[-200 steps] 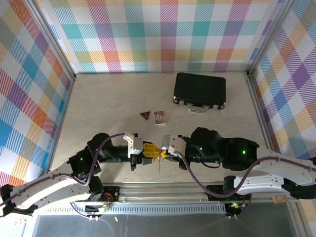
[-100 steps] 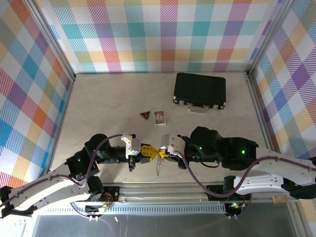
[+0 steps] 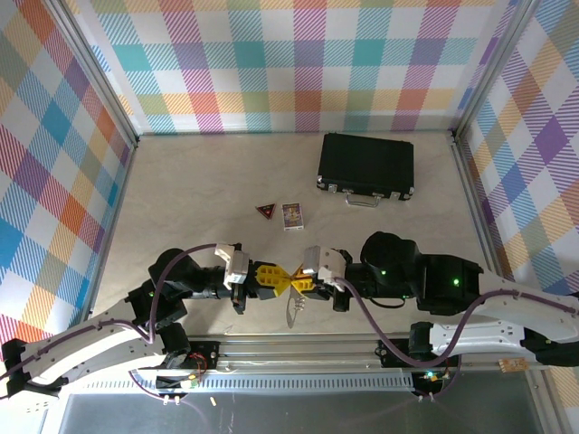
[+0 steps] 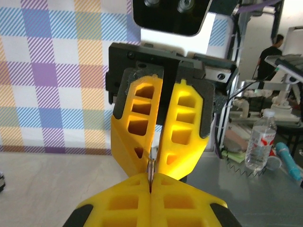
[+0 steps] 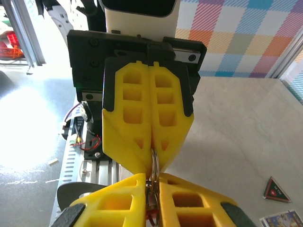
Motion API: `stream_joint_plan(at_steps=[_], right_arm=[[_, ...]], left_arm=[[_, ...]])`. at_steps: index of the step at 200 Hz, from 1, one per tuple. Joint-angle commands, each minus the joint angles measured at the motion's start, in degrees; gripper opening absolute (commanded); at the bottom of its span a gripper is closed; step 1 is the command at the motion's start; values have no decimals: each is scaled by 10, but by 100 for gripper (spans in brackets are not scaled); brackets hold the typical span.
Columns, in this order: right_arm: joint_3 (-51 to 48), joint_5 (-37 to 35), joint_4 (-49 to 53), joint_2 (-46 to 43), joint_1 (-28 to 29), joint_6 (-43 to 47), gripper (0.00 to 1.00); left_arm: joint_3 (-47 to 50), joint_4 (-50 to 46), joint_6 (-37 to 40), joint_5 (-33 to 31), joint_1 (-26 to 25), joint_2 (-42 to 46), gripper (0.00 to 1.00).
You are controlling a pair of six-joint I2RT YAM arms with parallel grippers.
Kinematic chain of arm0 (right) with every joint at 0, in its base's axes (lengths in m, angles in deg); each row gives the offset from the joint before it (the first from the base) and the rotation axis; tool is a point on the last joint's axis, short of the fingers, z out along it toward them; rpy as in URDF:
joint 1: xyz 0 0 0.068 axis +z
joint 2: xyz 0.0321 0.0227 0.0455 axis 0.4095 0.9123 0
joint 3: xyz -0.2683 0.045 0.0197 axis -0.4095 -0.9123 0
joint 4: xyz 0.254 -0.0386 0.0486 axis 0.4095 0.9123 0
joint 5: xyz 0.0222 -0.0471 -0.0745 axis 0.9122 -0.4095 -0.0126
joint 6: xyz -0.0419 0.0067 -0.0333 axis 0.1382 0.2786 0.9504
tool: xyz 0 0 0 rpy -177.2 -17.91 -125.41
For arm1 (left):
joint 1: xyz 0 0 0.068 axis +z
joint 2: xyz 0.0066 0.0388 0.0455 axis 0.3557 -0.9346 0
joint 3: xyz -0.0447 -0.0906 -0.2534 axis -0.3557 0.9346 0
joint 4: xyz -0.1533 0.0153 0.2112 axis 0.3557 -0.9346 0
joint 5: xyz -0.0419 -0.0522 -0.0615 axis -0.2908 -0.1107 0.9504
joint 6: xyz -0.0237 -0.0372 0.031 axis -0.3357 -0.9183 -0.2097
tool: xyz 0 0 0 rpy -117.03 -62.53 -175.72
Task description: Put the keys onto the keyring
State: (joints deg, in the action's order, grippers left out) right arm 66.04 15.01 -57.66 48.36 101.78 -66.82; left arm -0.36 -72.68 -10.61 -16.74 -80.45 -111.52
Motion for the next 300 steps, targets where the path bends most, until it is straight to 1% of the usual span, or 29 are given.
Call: stream_joint_plan(at_steps=[1, 21, 28, 49, 63, 71, 101, 113, 131, 141, 151, 167, 190, 216, 232, 263, 300], right_arm=[[-12, 5, -28, -11, 2, -9, 9], [-11, 4, -26, -11, 2, -4, 0], [-8, 0, -22, -10, 1, -2, 0], [7, -18, 5, -3, 1, 7, 0], [20, -34, 32, 7, 2, 15, 0], [29, -40, 47, 16, 1, 18, 0], [61, -48, 100, 47, 5, 27, 0], [73, -54, 118, 60, 6, 30, 0], [93, -63, 143, 81, 6, 32, 0], [100, -65, 150, 88, 6, 33, 0], [105, -64, 153, 92, 6, 33, 0], [107, -60, 148, 92, 6, 31, 0], [98, -46, 128, 79, 6, 20, 0], [66, -28, 80, 50, 6, 4, 16], [48, -21, 52, 37, 5, -4, 21], [33, -16, 26, 23, 6, -14, 24], [30, 7, 12, 12, 6, -17, 26]], left_arm=[[8, 94, -33, 42, -3, -4, 0], [11, 111, -44, 41, -4, -10, 0], [10, 105, -42, 37, -4, -11, 0], [-8, 29, -4, 0, -3, -8, 0], [-23, -37, 32, -27, -4, -1, 14], [-32, -75, 52, -42, -3, 2, 17], [-78, -202, 120, -75, -4, -11, 17], [-87, -226, 133, -83, -4, -14, 17], [-94, -241, 140, -89, -4, -14, 11], [-95, -242, 140, -90, -4, -13, 7], [-95, -239, 140, -89, -4, -11, 0], [-92, -230, 131, -84, -4, -8, 0], [-80, -192, 106, -66, -3, 3, 0], [-59, -124, 66, -35, -4, 18, 0], [-50, -85, 46, -18, -4, 19, 0], [-44, -35, 19, 2, -4, 15, 0], [-40, -13, 9, 6, -4, 11, 0]])
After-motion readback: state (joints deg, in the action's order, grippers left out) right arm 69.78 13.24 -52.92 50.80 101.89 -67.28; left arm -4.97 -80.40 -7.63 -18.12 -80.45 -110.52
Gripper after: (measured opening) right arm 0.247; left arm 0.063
